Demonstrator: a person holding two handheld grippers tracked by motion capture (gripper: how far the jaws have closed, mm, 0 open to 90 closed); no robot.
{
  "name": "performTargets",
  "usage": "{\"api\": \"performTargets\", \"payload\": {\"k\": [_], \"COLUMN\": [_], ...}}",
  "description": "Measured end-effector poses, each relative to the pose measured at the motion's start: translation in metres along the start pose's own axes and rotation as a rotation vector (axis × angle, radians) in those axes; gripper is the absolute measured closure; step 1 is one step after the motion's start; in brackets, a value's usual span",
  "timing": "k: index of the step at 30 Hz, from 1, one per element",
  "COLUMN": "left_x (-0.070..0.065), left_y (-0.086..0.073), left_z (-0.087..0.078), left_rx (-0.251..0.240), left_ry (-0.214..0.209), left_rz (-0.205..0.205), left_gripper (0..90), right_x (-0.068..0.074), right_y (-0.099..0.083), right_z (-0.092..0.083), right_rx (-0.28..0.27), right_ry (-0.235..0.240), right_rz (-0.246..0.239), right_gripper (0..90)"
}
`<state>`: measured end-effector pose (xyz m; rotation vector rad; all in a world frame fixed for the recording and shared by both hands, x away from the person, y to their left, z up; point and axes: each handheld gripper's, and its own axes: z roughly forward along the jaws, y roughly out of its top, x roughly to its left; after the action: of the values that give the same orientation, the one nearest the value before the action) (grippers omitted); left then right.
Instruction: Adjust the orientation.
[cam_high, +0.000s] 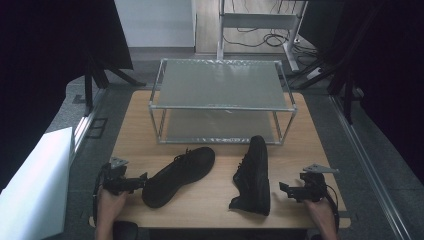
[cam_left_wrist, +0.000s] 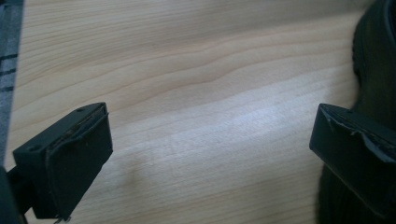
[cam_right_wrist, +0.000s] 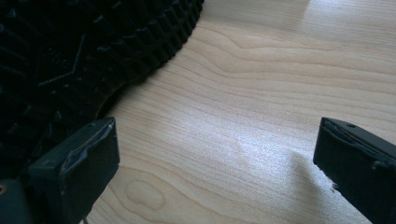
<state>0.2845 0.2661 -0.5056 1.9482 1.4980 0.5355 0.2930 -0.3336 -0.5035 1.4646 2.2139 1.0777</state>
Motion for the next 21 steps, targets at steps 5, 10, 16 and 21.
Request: {"api": "performTargets", "payload": {"k": [5, 10, 16, 21], "left_x": [-0.003, -0.012, -0.024, -0.040], "left_y": [0.001, 0.000, 0.001, 0.001], "left_z": [-0.003, -0.004, -0.006, -0.003], "left_rx": [0.005, 0.031, 0.041, 0.066], "left_ry": [-0.002, -0.045, -0.046, -0.086], "left_rz": [0.028, 0.069, 0.112, 0.141], "left_gripper": [0.0, 0.0, 0.0, 0.0], "right_x": [0.000, -0.001, -0.001, -0.003], "right_y": [0.000, -0.001, -0.001, -0.002], "right_z": [0.001, 0.001, 0.000, 0.000], "right_rx": [0.008, 0.011, 0.010, 0.007], "right_ry": [-0.003, -0.001, -0.002, -0.003], "right_rz": [0.002, 0.010, 0.008, 0.014], "right_gripper": [0.8, 1.3, 1.6, 1.7]}}
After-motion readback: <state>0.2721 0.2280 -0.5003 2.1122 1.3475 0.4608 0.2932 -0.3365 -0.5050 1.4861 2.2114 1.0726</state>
